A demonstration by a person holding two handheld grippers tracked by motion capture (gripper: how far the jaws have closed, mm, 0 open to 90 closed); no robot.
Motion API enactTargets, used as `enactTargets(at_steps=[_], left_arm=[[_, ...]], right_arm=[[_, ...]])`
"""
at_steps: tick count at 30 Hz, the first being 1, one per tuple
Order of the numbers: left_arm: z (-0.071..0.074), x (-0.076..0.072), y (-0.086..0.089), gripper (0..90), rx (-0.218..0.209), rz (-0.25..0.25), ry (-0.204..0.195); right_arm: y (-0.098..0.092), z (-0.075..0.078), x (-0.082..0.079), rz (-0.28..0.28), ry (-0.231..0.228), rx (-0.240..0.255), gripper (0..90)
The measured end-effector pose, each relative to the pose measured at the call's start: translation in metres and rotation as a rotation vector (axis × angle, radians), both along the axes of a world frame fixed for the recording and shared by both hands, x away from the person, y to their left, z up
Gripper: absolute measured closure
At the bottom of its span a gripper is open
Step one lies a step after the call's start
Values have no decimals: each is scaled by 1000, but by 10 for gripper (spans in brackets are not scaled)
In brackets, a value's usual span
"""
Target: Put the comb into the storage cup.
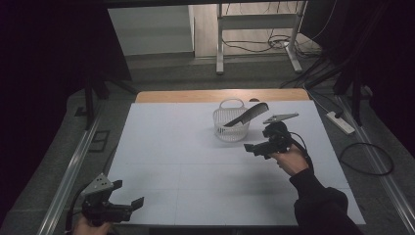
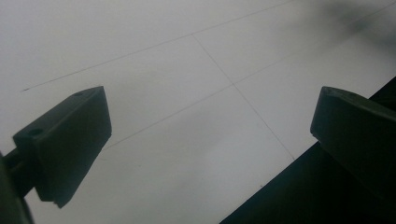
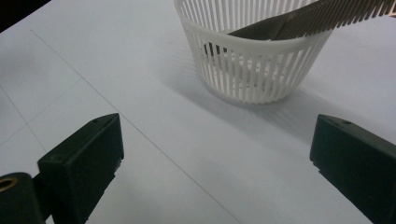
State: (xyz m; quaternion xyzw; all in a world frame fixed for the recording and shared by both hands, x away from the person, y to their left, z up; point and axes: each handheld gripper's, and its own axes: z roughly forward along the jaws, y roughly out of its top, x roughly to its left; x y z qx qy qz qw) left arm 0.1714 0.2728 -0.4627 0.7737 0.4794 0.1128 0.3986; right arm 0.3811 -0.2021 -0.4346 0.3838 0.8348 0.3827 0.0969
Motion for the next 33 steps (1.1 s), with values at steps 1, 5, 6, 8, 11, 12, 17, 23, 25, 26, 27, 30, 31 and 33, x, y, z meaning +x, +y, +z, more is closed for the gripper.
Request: enactTargets(at_steps=[1, 5, 6, 8, 11, 12, 17, 23, 25, 26, 27, 30, 31, 33], left_arm=[[0, 0, 0, 0, -1, 1, 1], [0, 0, 1, 0, -5, 2, 1], [0, 0, 1, 0, -6, 2, 1], [0, 0, 1, 0, -5, 2, 3], [0, 0, 1, 0, -7, 2, 2], [0, 0, 1, 0, -6, 1, 4], [0, 0, 1, 0, -11, 4, 5], [0, 0, 2, 0, -13, 5, 5], [0, 0, 2, 0, -13, 5, 6], [0, 0, 2, 0, -13, 5, 6], [0, 0, 2, 1, -13, 5, 6], [0, 1, 2, 1, -14, 5, 7], [0, 1, 2, 2, -14, 5, 7], [0, 1, 2, 2, -13, 4, 8]], right_arm=[[-1, 0, -1, -1, -2, 4, 34], [-3, -3, -6, -2, -9, -8, 22], [-3, -3, -7, -1, -11, -8, 19], [-5, -3, -9, -2, -12, -4, 16], [-6, -3, -12, -2, -17, -4, 10], [-6, -3, -13, -3, -21, -2, 9], [-8, -5, -19, -1, -21, -9, 5], [-11, -8, -26, 9, -13, -15, 2], [-13, -9, -29, 10, -13, -18, 2], [-14, -9, -30, 12, -13, -18, 2], [-14, -10, -32, 12, -11, -20, 2], [-17, -11, -36, 14, -12, -24, 2], [-17, -11, -37, 15, -12, -25, 2], [-19, -12, -40, 16, -13, -27, 2]])
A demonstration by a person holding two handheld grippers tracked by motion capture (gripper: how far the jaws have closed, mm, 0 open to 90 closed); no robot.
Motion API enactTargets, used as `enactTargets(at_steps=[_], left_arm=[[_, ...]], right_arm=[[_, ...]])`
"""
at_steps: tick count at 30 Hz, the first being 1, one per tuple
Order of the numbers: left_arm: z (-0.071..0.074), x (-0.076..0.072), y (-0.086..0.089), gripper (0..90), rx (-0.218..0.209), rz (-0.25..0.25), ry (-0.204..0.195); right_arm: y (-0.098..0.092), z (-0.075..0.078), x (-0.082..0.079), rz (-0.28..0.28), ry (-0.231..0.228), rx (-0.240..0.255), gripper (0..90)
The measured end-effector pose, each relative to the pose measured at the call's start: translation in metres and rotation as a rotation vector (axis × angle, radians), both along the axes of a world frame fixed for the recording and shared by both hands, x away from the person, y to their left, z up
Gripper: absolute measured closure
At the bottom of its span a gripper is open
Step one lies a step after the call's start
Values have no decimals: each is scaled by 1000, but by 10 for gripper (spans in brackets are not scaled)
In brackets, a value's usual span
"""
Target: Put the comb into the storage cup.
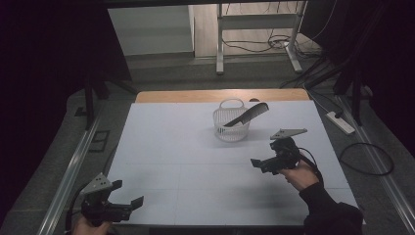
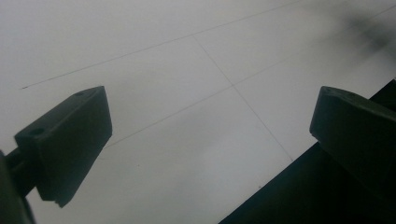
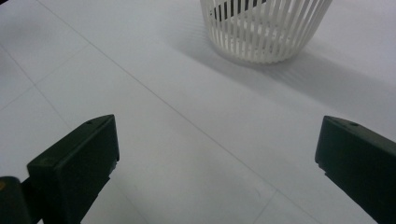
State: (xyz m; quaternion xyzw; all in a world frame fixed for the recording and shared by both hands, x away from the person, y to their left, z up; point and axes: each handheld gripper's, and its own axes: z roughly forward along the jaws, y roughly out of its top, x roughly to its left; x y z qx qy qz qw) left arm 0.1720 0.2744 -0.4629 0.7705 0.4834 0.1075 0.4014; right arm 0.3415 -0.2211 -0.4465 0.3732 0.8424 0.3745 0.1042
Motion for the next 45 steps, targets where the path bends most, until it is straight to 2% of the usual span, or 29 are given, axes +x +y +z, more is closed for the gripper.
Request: enactTargets(at_steps=[31, 45], left_arm=[[0, 0, 0, 6, 2, 0, 2], [0, 0, 0, 6, 0, 4, 3]], right_arm=[[-36, -1, -40, -11, 6, -5, 0], [-54, -1, -58, -36, 9, -1, 0]])
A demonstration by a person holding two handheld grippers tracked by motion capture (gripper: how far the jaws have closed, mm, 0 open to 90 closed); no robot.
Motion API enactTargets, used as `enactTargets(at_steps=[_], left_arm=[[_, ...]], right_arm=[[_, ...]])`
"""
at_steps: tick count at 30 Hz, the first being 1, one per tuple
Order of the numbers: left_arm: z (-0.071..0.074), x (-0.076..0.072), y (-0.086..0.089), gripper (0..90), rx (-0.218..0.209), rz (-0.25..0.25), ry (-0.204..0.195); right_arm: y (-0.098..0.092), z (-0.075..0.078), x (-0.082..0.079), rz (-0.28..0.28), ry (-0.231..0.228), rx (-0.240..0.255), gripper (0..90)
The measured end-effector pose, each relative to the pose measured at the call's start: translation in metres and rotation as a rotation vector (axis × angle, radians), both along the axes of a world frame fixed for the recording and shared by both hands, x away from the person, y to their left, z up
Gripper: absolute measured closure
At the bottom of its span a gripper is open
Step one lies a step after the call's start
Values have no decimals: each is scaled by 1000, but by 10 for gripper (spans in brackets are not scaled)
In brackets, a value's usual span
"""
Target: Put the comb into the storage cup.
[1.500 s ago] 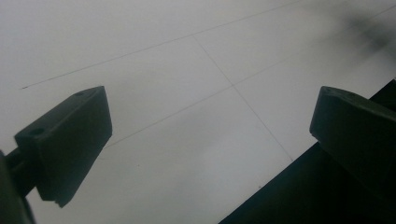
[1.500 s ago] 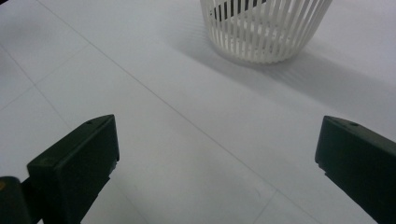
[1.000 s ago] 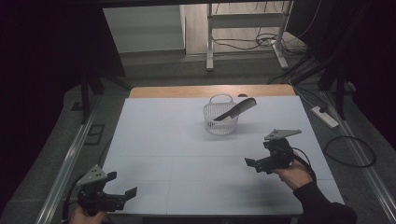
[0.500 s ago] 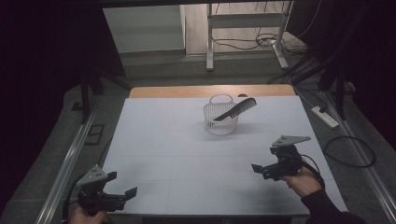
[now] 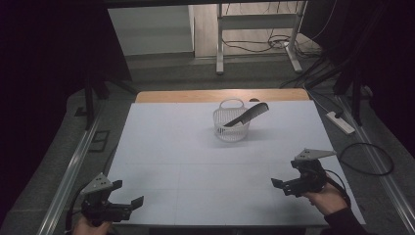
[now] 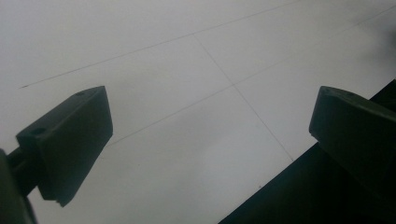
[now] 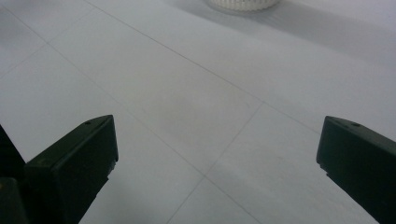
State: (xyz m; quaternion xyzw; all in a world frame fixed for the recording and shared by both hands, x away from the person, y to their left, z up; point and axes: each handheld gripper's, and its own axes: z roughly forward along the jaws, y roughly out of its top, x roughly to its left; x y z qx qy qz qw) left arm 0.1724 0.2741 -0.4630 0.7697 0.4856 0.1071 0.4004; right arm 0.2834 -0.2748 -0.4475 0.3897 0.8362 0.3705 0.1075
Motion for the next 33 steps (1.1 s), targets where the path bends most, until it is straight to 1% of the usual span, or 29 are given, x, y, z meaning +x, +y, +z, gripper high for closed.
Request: enactTargets(at_steps=[13, 21, 33], left_arm=[[0, 0, 0, 6, -1, 2, 1], [0, 0, 0, 5, -1, 2, 1], [0, 0, 0, 5, -3, 7, 1]], right_arm=[[-20, 1, -16, -50, -3, 1, 0], [-28, 1, -24, -71, -15, -9, 0], [-43, 2, -35, -121, -27, -1, 0]])
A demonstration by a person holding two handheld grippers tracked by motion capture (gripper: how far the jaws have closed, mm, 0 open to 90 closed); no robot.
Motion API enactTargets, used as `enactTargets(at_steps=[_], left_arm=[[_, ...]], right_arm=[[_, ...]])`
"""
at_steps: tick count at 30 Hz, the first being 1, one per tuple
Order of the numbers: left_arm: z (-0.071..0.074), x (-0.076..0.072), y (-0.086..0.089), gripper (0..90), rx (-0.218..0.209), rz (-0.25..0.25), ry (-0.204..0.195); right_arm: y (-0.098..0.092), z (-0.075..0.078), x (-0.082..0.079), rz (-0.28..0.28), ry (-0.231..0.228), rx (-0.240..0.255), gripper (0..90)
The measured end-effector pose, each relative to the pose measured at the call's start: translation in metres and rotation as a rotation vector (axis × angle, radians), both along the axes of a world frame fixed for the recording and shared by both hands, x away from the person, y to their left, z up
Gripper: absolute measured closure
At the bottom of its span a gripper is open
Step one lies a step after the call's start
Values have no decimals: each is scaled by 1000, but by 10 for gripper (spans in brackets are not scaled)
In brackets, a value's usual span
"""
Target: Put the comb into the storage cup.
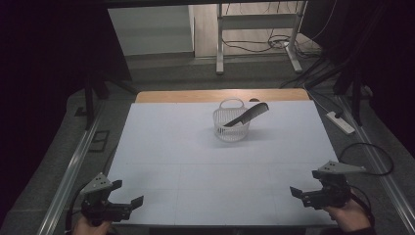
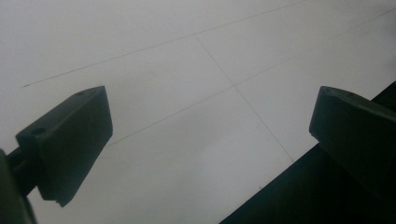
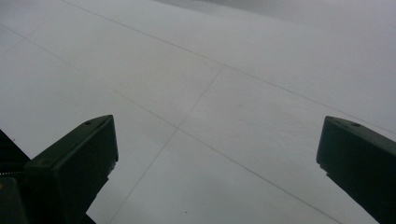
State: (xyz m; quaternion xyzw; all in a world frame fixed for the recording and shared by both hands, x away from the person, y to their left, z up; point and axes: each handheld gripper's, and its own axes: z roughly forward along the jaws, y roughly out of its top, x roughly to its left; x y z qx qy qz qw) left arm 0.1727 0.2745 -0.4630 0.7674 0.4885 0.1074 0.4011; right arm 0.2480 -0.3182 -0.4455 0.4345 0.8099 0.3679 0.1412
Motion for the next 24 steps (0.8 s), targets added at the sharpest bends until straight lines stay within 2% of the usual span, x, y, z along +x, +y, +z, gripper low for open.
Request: enactTargets(at_steps=[13, 24], left_arm=[[0, 0, 0, 5, -3, 4, 1], [0, 0, 1, 5, -1, 13, 4]], right_arm=[[-13, 2, -11, -56, -15, 8, 0], [-16, 4, -19, -78, -19, -45, 0]])
